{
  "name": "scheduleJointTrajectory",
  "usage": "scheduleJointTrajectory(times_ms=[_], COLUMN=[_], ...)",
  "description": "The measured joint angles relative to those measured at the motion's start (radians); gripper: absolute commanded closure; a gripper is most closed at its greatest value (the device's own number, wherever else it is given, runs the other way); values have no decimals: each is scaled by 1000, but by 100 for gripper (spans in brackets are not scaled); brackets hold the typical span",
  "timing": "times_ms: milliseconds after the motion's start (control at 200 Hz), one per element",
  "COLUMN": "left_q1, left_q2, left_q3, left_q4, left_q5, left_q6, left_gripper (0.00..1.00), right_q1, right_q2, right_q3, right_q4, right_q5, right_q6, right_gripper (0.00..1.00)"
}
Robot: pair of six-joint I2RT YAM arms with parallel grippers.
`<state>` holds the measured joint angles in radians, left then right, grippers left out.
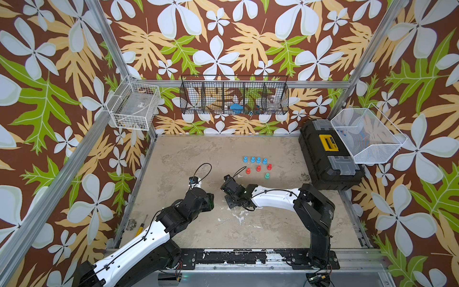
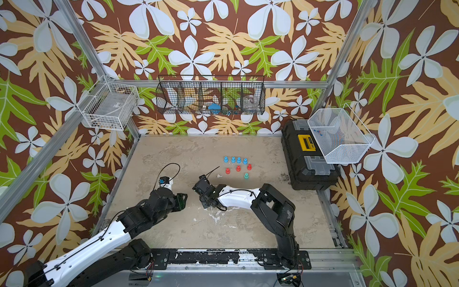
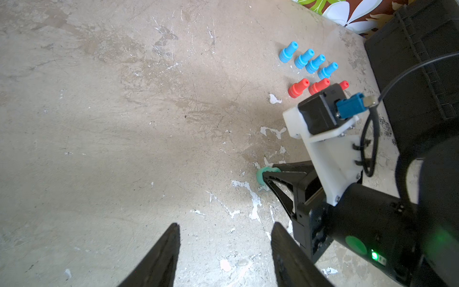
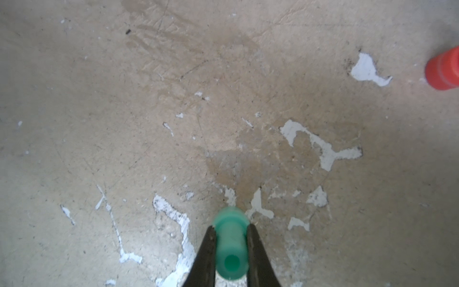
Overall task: Close the stamp cap
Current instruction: Move the stamp at the center of the board.
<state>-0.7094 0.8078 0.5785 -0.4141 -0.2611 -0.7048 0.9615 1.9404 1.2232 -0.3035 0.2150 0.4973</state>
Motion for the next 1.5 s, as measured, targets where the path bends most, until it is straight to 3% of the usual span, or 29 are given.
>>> scheduleJointTrajectory(times_ms=[606, 1071, 1501], left_q1=[6, 7, 7], left_q2=[-16, -21, -23], left_q3=[14, 35, 56], left_q4=[-23, -33, -46], left_q5=[-1, -4, -4], left_q6=[4, 8, 8], left_gripper=[39, 39, 39], right_q1=[-385, -406, -406], right_q2=[-92, 19, 14], right_q3=[-97, 45, 80], right_q4=[-1, -9, -118], right_q5=[-5, 1, -32], right_q6=[-92, -140, -161], right_gripper=[92, 88, 63])
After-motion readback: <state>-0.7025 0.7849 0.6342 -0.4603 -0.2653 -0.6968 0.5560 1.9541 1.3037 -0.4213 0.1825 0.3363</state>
